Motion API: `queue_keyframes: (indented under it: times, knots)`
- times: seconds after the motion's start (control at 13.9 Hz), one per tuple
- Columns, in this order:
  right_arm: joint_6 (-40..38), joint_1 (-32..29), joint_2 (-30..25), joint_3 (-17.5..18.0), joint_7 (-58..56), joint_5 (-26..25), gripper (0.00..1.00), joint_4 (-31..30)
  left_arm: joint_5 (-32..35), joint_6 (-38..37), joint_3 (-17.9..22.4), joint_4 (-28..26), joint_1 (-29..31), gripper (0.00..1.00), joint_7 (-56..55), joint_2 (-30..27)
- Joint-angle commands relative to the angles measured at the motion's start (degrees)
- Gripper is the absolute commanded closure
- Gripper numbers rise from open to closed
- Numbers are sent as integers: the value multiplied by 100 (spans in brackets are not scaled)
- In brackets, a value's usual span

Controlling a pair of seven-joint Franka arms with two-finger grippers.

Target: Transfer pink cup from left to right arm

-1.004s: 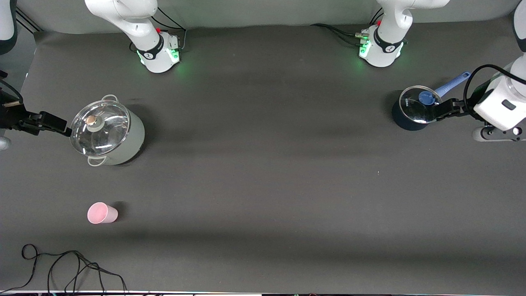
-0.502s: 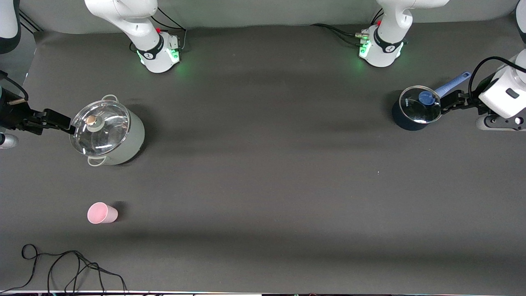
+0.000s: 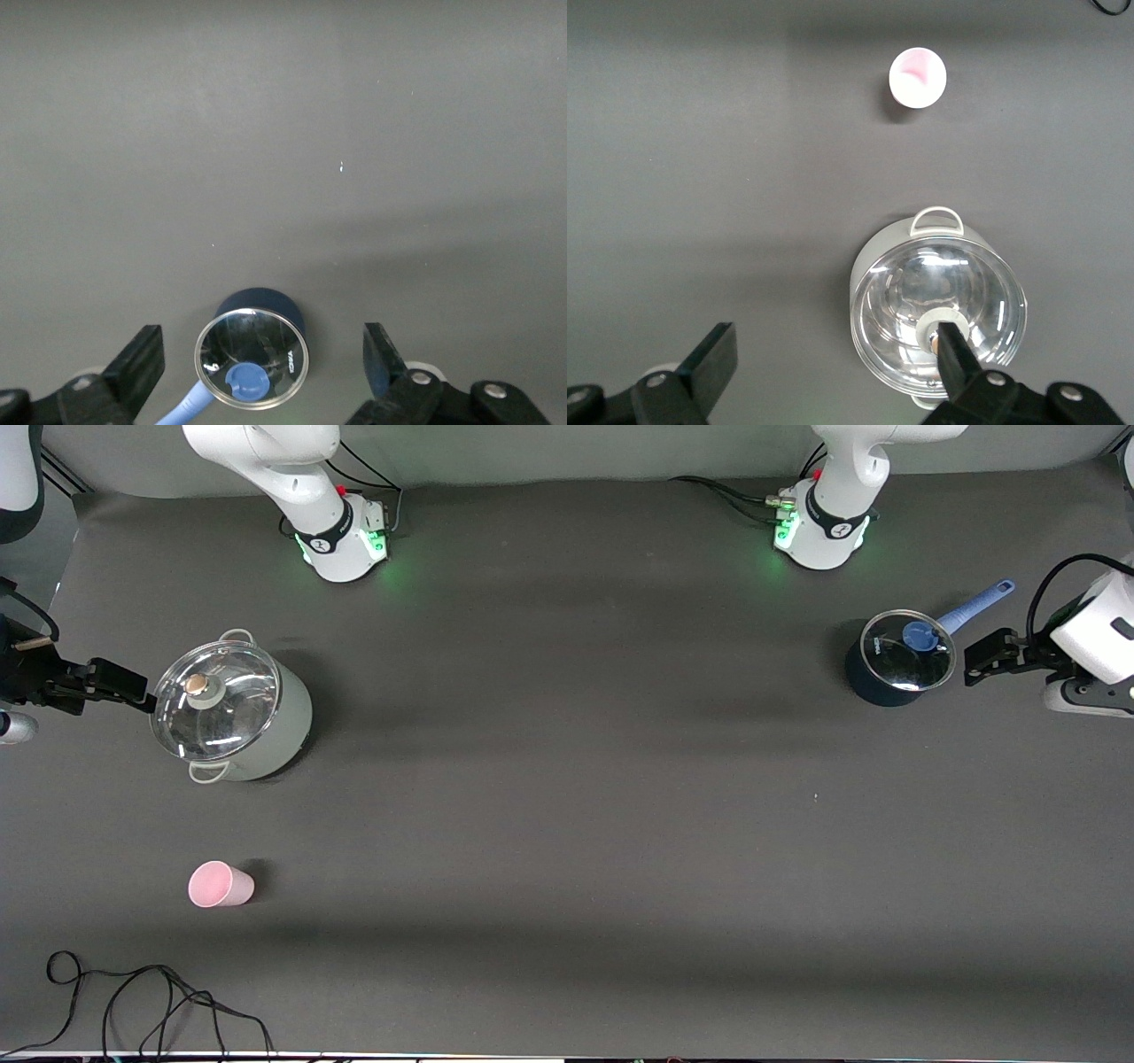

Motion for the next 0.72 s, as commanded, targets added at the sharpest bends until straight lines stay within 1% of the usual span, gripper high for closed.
queue_keyframes:
  times: [0.0, 0.07, 0.22, 0.65]
  knots:
    - [-78, 14, -22, -19, -132, -102, 0, 49, -61, 11, -102, 407, 103, 0, 135, 185]
    - [-78, 23, -30, -19, -132, -102, 0, 49, -61, -24, -102, 497, 94, 0, 178, 248]
    - [-78, 23, -39, -19, -132, -93, 0, 49, -52, 54, -102, 271, 76, 0, 187, 170]
    - [-87, 31, -39, -19, -123, -76, 0, 49, -61, 63, -93, 182, 103, 0, 196, 161]
